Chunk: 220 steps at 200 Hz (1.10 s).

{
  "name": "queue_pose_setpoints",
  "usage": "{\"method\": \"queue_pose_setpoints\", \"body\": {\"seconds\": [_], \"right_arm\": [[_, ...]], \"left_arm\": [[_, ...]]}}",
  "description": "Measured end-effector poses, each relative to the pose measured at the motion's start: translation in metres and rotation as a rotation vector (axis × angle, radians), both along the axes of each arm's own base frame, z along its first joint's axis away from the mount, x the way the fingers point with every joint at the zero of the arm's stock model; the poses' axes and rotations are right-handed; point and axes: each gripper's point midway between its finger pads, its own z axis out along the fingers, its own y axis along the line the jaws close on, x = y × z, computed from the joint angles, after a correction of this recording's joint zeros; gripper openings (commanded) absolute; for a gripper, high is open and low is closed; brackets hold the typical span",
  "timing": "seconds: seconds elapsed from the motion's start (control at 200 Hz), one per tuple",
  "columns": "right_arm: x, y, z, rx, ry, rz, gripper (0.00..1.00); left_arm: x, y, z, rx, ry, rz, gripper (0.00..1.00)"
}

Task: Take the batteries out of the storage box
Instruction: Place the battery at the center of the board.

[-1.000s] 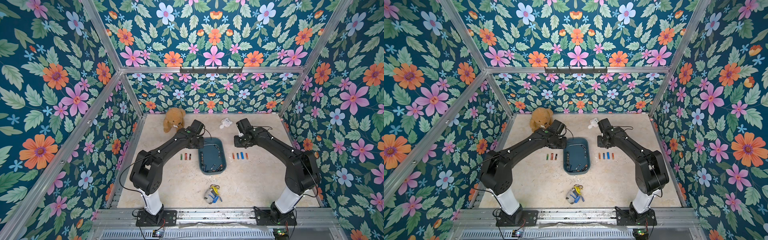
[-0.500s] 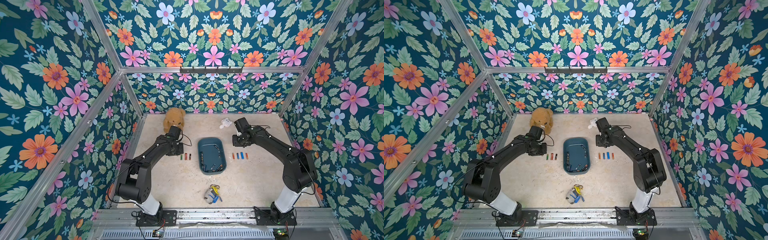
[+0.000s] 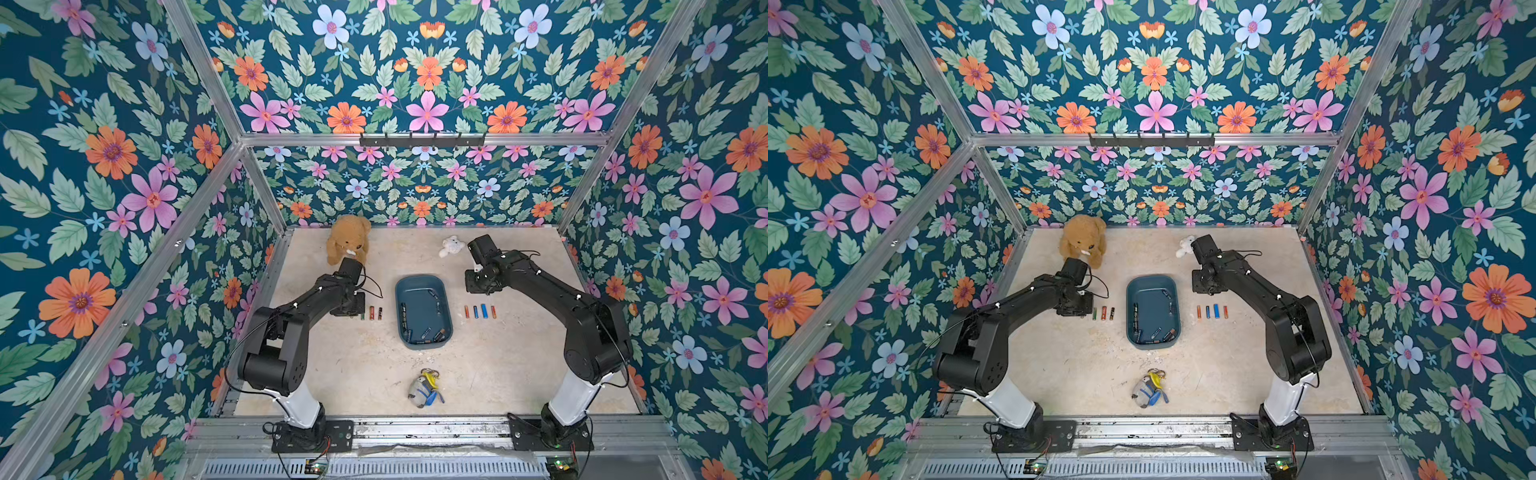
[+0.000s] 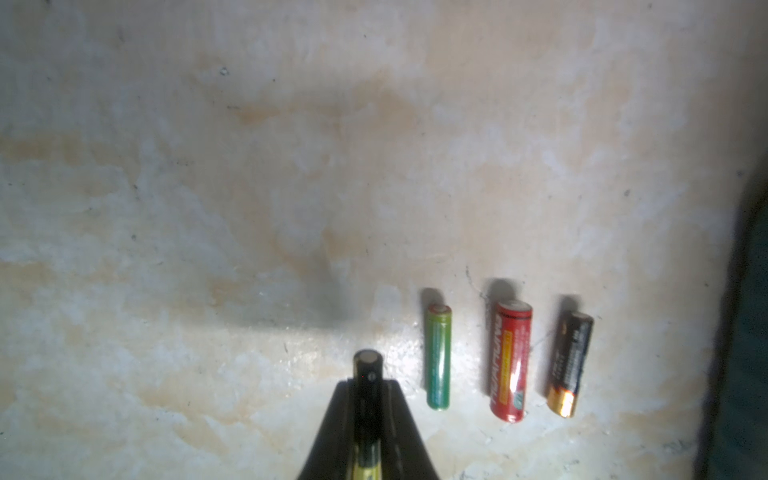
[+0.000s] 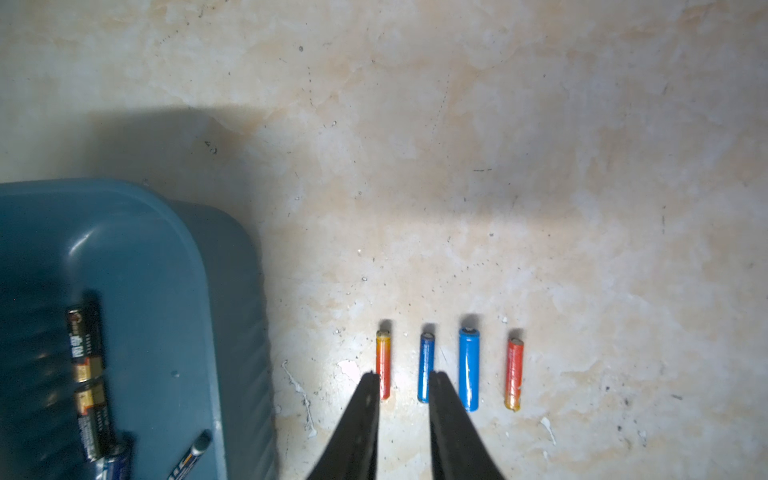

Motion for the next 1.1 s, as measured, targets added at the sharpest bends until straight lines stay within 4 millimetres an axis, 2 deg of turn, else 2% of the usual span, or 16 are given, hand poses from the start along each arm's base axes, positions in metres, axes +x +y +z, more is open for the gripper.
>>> {"method": "queue_pose_setpoints", "body": {"seconds": [1.1], "right_arm": [[0.001,-0.001,0.000,-0.012,0.007,0.000,0.27]], "left_arm": [[0.006,-0.004,-0.020,-0.002,0.021,-0.010,0.16]]}}
